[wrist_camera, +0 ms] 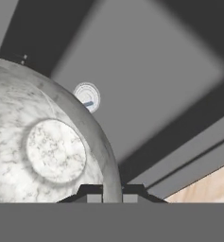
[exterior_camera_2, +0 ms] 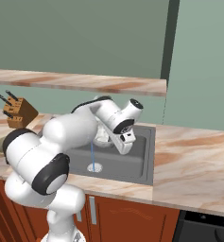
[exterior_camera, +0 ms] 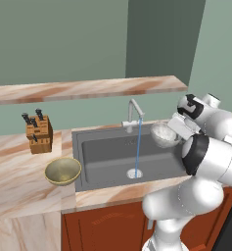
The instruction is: Rinse each bowl for a few seconds and place them down in the sink or on the counter.
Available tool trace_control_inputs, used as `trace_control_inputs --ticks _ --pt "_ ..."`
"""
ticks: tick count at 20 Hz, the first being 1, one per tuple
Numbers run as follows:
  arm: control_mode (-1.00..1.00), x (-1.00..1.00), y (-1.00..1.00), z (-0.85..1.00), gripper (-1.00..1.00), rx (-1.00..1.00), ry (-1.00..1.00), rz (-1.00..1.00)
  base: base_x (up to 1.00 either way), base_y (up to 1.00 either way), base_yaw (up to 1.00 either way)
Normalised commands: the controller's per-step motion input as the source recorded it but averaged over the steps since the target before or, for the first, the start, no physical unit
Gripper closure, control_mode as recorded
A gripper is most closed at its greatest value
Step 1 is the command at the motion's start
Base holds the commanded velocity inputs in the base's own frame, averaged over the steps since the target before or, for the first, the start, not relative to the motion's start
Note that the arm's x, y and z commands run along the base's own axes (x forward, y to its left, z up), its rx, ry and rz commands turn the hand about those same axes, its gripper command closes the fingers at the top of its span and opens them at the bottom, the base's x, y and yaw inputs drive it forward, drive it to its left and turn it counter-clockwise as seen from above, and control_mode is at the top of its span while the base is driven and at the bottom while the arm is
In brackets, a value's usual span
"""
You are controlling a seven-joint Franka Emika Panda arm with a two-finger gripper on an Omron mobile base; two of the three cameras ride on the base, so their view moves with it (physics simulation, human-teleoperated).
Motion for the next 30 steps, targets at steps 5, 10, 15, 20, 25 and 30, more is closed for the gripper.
trace_control_inputs --ticks 5,10,15,20,25,30 --pt "-1.00 0.11 0.18 -0.13 1.00 -0.02 -0.05 0.00 0.00 0.00 0.00" --pt "-1.00 0.13 0.13 -0.15 1.00 -0.01 -0.03 0.00 0.00 0.00 0.00" --pt "-1.00 0.16 0.09 -0.16 1.00 -0.01 -0.03 0.00 0.00 0.00 0.00" --pt "-1.00 0.17 0.08 -0.12 1.00 0.00 -0.04 0.00 0.00 0.00 0.00" --pt "-1.00 0.16 0.06 -0.12 1.00 0.00 -0.04 0.00 0.00 0.00 0.00" --pt "-1.00 0.17 0.08 -0.12 1.00 0.00 -0.03 0.00 0.00 0.00 0.00"
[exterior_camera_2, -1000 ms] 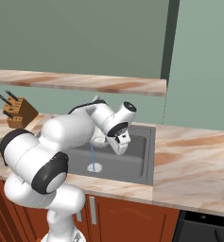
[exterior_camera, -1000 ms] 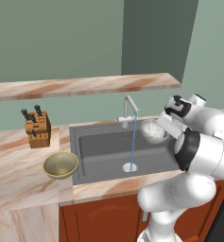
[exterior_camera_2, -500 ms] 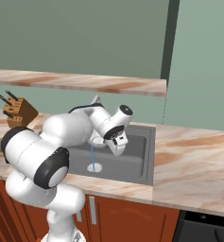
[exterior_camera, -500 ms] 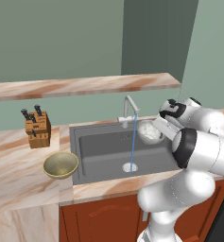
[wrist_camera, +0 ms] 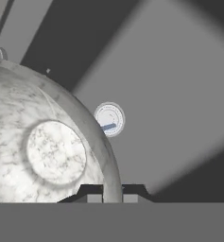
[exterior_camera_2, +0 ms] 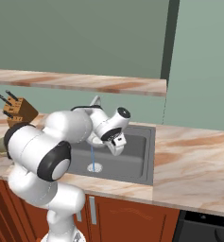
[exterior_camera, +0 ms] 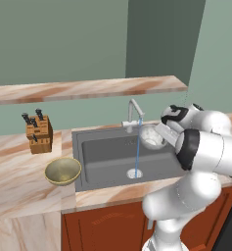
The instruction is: Rinse each bowl for a few seconds and place them down in the sink or on the counter.
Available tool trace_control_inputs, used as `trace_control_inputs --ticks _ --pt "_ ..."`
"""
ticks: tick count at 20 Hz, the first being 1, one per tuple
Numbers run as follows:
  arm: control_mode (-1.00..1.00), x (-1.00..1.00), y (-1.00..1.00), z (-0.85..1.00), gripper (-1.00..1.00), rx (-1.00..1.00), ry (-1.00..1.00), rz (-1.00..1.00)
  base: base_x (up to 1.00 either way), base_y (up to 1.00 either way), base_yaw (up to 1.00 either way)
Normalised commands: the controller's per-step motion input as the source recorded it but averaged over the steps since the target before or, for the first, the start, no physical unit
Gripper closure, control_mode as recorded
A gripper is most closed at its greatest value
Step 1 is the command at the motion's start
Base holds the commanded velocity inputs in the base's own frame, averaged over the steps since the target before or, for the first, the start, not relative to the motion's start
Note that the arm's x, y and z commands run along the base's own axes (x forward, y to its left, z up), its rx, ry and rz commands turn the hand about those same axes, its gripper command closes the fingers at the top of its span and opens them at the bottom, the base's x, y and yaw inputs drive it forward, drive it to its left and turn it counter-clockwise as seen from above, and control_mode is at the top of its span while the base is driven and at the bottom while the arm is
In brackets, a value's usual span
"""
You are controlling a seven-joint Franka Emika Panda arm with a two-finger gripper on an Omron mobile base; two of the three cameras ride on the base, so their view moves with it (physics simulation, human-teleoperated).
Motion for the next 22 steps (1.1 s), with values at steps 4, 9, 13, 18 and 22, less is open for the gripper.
trace_control_inputs --ticks 4,9,13,18,22 --pt "-1.00 0.26 0.04 -0.13 1.00 0.00 -0.02 0.00 0.00 0.00 0.00" --pt "-1.00 0.25 0.01 -0.11 1.00 0.00 -0.01 0.00 0.00 0.00 0.00" --pt "-1.00 0.17 0.00 -0.09 1.00 0.00 -0.01 0.00 0.00 0.00 0.00" --pt "-1.00 -0.04 -0.29 0.01 1.00 0.00 -0.02 0.00 0.00 0.00 0.00" --pt "-1.00 -0.11 -0.38 0.12 1.00 0.00 -0.04 0.00 0.00 0.00 0.00"
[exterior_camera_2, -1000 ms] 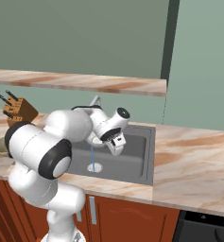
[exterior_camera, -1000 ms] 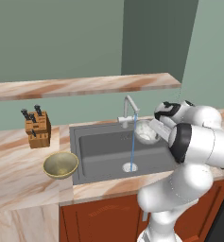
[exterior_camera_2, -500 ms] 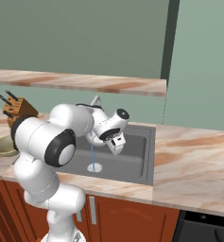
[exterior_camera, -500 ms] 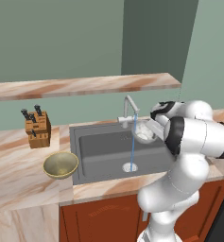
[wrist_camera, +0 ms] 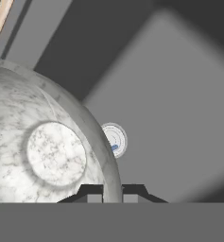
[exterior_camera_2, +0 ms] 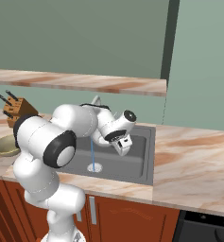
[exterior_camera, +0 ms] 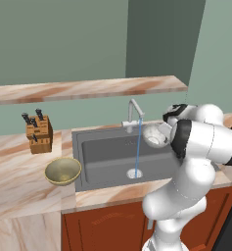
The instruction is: Rinse each bowl for a few seconds and place them down in the sink or on the counter.
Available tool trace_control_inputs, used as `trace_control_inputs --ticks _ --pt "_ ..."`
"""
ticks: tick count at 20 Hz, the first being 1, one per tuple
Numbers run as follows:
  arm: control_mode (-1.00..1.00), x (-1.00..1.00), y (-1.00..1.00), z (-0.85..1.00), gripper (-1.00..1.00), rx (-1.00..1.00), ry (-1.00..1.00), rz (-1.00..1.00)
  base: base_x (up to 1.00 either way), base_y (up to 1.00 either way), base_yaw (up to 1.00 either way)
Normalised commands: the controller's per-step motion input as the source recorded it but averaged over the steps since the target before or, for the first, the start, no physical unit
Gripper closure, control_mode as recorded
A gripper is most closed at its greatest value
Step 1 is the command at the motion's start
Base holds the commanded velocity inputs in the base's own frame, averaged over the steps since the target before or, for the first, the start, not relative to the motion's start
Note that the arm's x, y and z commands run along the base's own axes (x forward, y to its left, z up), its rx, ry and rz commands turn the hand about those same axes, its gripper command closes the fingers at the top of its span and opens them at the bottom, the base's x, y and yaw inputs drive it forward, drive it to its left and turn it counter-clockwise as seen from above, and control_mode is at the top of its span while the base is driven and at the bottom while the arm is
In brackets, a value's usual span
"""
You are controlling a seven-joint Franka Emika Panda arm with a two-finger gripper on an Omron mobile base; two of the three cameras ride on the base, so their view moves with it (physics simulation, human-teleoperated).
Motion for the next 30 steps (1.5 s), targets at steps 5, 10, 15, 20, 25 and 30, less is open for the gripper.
trace_control_inputs --ticks 5,10,15,20,25,30 --pt "-1.00 -0.09 -0.31 0.21 1.00 0.00 -0.02 0.00 0.00 0.00 0.00" --pt "-1.00 -0.03 -0.19 0.32 1.00 0.00 0.02 -0.04 0.00 0.00 0.00" --pt "-1.00 -0.02 -0.34 0.31 1.00 -0.01 0.09 -0.14 0.00 0.00 0.00" --pt "-1.00 -0.14 -0.65 0.18 1.00 0.00 0.11 -0.15 0.00 0.00 0.00" --pt "-1.00 -0.26 -0.65 0.16 1.00 0.00 0.10 -0.14 0.00 0.00 0.00" --pt "-1.00 -0.24 -0.57 0.16 1.00 0.00 0.10 -0.16 0.00 0.00 0.00"
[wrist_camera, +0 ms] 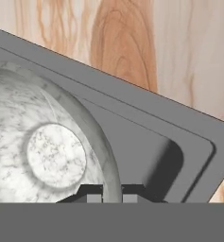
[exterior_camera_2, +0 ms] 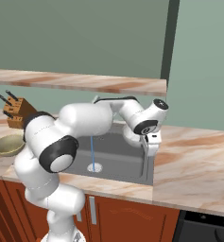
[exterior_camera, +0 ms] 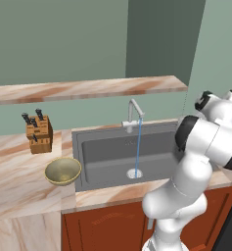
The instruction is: Rinse each bowl for a few seconds and place them down in the sink or on the counter.
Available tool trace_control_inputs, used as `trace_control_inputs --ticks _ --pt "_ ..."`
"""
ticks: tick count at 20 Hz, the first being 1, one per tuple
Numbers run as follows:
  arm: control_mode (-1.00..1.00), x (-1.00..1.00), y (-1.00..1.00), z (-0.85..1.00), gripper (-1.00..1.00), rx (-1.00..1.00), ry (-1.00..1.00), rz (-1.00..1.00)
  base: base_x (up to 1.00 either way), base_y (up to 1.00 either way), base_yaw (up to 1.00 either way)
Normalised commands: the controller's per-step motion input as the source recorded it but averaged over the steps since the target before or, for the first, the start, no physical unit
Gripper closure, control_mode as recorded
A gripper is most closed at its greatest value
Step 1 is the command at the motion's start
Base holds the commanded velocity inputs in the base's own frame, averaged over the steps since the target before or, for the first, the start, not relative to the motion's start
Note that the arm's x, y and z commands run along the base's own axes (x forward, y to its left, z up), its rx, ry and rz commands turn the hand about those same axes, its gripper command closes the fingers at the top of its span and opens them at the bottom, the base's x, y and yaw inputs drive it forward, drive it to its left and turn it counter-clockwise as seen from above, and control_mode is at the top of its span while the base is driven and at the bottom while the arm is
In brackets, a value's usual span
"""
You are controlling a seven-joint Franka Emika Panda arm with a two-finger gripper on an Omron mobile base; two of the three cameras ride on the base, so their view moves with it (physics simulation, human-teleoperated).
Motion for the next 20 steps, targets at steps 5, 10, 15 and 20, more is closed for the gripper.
trace_control_inputs --ticks 5,10,15,20 --pt "-1.00 -0.17 -0.52 0.06 1.00 0.00 0.09 -0.15 0.00 0.00 0.00" --pt "-1.00 -0.31 -0.39 0.00 1.00 0.00 0.04 -0.12 0.00 0.00 0.00" --pt "-1.00 -0.32 -0.25 -0.07 1.00 0.00 0.01 -0.08 0.00 0.00 0.00" --pt "-1.00 -0.06 -0.08 -0.09 1.00 0.00 0.00 -0.03 0.00 0.00 0.00"
